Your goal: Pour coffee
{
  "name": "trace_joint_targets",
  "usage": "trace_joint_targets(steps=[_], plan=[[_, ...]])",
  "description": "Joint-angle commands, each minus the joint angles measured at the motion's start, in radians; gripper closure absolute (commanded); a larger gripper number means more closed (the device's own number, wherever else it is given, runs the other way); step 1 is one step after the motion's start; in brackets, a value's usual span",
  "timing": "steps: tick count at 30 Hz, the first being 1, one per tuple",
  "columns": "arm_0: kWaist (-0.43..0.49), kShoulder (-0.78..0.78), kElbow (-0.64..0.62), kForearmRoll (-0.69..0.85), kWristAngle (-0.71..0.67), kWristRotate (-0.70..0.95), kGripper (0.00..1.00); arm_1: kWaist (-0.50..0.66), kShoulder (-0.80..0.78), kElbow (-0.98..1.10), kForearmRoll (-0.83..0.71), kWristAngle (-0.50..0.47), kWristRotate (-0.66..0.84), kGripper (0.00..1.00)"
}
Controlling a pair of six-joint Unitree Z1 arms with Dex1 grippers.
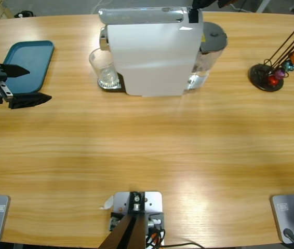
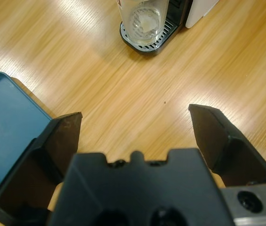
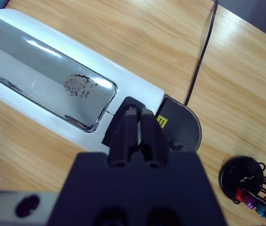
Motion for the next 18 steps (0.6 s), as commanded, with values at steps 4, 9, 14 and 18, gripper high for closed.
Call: trace_joint_targets(steps=[4,9,14,18], plan=[[0.011,0.027,0.042,0.014,0.015,-0.009,0.013,-0.011,0.122,0.04,0.054,0.036,-0.006,1.0],[0.014,0.031,0.042,0.014,0.017,-0.01,0.013,-0.011,0.145,0.03,0.071,0.048,-0.006,1.0],[0.014,0.037,0.042,0.013,0.017,-0.01,0.013,-0.011,0.179,0.028,0.11,0.063,-0.006,1.0],[0.014,0.038,0.043,0.013,0.02,-0.009,0.013,-0.011,0.203,0.005,0.135,0.068,-0.014,1.0]])
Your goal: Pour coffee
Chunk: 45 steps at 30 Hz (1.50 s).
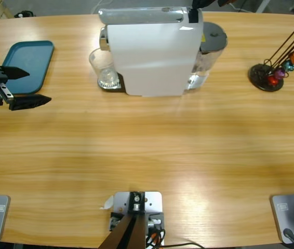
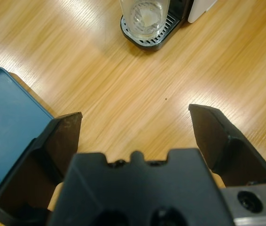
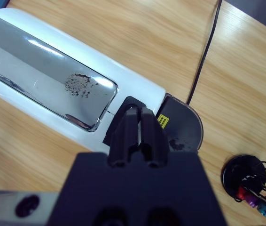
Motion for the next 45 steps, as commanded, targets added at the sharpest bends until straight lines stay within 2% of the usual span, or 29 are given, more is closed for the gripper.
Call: trace_joint_targets(steps=[1,15,18,19,20,21,22,23,27,34,37,41,45], plan=[[0.009,0.035,0.034,0.013,0.017,-0.009,0.013,0.0,0.186,0.042,0.093,0.036,-0.017,1.0],[0.009,0.035,0.035,0.013,0.017,-0.009,0.013,0.0,0.228,0.0,0.188,0.059,-0.042,1.0],[0.009,0.03,0.034,0.013,0.017,-0.009,0.013,0.001,0.191,-0.006,0.18,0.029,-0.043,1.0],[0.009,0.026,0.034,0.013,0.017,-0.009,0.013,0.006,0.162,-0.018,0.168,-0.002,-0.047,0.823],[0.009,0.021,0.033,0.013,0.017,-0.009,0.013,0.018,0.128,-0.041,0.162,-0.044,-0.056,0.416],[0.009,0.014,0.033,0.013,0.017,-0.009,0.013,0.037,0.093,-0.074,0.161,-0.091,-0.065,0.173],[0.009,0.008,0.034,0.013,0.017,-0.009,0.013,0.06,0.057,-0.108,0.158,-0.123,-0.086,0.059],[0.009,0.002,0.034,0.013,0.017,-0.009,0.013,0.085,0.022,-0.137,0.153,-0.138,-0.109,0.007],[0.008,-0.007,0.029,0.013,0.015,-0.009,0.013,0.154,-0.092,-0.149,0.12,-0.153,-0.109,0.0],[-0.014,-0.058,0.015,0.041,0.011,-0.009,0.013,0.16,-0.241,-0.063,0.12,-0.179,-0.072,0.0],[-0.028,-0.099,-0.007,0.107,0.011,-0.009,0.013,0.16,-0.301,0.075,0.08,-0.165,-0.055,0.0],[-0.05,-0.137,-0.075,0.269,-0.023,-0.054,0.013,0.16,-0.407,0.32,-0.076,-0.145,-0.061,0.0],[-0.102,-0.174,-0.128,0.4,-0.055,-0.11,0.013,0.16,-0.501,0.485,-0.114,-0.147,-0.046,0.0]])
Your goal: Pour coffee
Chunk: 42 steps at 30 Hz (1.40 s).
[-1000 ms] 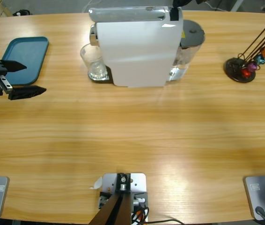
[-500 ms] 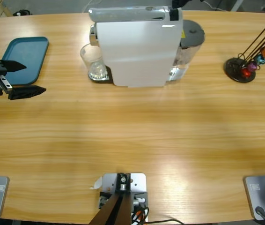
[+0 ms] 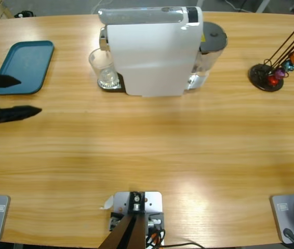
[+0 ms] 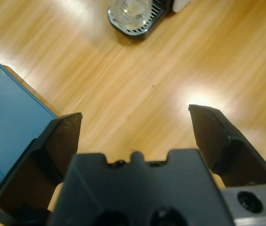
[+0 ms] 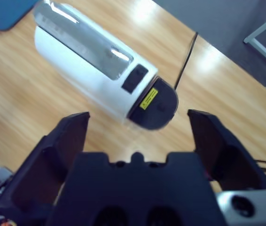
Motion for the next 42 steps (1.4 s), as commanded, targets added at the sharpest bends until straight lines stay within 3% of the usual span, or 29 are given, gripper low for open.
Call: trace_joint_targets(steps=[1,8,15,24,33,37,42], plan=[[-0.075,-0.092,-0.085,0.225,-0.055,-0.097,0.013,0.01,-0.197,0.343,-0.12,0.006,0.025,0.0],[-0.076,-0.133,-0.068,0.222,-0.047,-0.1,0.013,0.01,-0.422,0.678,-0.306,0.011,0.019,0.0],[-0.102,-0.137,-0.06,0.219,-0.074,-0.145,0.013,0.006,-0.52,0.78,-0.325,0.0,0.013,0.0],[-0.11,-0.161,-0.066,0.216,-0.055,-0.152,0.013,0.006,-0.517,0.789,-0.344,0.017,-0.002,0.0],[-0.106,-0.387,-0.002,0.218,-0.031,-0.163,0.0,0.006,-0.495,0.788,-0.348,0.005,-0.004,0.0],[-0.101,-0.372,-0.009,0.218,-0.026,-0.186,0.0,0.006,-0.477,0.784,-0.347,0.003,-0.001,0.0],[-0.089,-0.359,0.016,0.215,0.094,-0.317,0.0,0.005,-0.475,0.783,-0.345,-0.001,0.001,0.0]])
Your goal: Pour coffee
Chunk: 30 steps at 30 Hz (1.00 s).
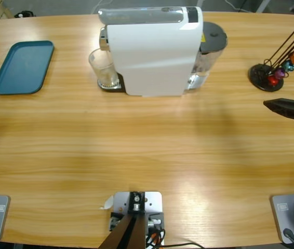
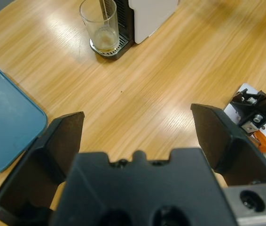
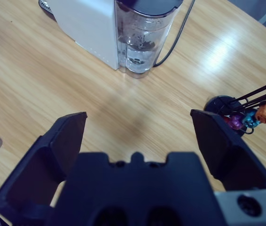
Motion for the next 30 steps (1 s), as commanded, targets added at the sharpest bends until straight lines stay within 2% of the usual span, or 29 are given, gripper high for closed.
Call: trace_joint_targets(steps=[1,4,10,19,30], plan=[[0.014,-0.028,0.075,0.002,0.115,-0.153,0.0,0.004,0.026,0.024,-0.01,-0.009,-0.006,0.0],[0.014,-0.065,0.097,-0.022,0.094,-0.17,0.0,-0.003,0.019,0.027,-0.012,-0.009,-0.006,0.0],[0.014,0.024,-0.073,0.078,0.099,-0.134,0.0,-0.007,-0.029,0.041,-0.02,-0.002,-0.011,0.018],[0.014,-0.085,0.015,0.075,0.102,-0.135,0.0,0.01,-0.032,0.043,-0.024,0.01,-0.016,0.018],[0.014,-0.106,0.092,-0.059,0.098,-0.105,0.001,0.01,-0.03,0.043,-0.025,0.004,-0.012,0.023]])
